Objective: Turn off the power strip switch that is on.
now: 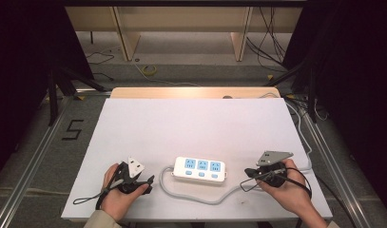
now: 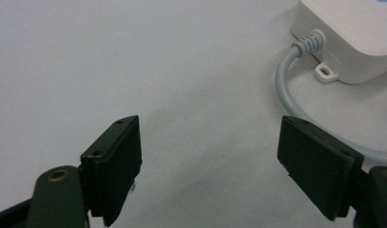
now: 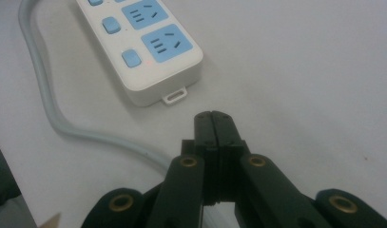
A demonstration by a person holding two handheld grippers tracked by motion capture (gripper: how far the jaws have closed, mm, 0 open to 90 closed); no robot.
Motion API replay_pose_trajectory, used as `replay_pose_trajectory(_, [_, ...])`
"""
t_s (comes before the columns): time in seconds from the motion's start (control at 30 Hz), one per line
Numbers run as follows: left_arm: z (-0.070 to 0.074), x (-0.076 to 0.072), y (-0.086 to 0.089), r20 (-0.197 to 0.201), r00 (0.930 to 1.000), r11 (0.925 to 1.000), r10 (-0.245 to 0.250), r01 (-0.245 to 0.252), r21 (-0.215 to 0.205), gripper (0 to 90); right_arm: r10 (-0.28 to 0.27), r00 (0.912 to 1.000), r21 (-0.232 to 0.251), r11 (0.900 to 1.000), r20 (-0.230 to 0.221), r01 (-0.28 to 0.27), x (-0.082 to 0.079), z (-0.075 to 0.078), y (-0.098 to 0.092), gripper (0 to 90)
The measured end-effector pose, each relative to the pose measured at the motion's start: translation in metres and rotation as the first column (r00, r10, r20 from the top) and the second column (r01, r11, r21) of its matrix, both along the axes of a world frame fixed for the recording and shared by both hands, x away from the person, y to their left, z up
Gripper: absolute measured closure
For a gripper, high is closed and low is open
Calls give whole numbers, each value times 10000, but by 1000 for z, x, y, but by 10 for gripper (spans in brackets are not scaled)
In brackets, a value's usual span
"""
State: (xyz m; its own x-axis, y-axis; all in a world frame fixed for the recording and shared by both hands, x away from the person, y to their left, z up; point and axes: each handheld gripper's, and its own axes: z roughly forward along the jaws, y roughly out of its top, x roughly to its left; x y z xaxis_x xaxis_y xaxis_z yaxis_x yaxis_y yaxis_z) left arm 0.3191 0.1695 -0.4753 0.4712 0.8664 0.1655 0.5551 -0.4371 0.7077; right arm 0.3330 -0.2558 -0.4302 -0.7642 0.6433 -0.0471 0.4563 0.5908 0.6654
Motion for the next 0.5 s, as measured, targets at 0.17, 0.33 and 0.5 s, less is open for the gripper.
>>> replay_pose_trajectory(0.17, [0,0,0,18,10000,10000,26,-26,-8,227,23,10000,-44,10000,-2,-23,1,1,1,900])
replay_pose_trajectory(0.33, [1,0,0,15,10000,10000,30,-30,6,226,26,10000,-26,10000,-29,-26,2,1,3,900])
replay_pose_trajectory(0.5, [0,0,0,24,10000,10000,30,-30,-6,226,11,10000,17,10000,-73,-10,2,1,5,900])
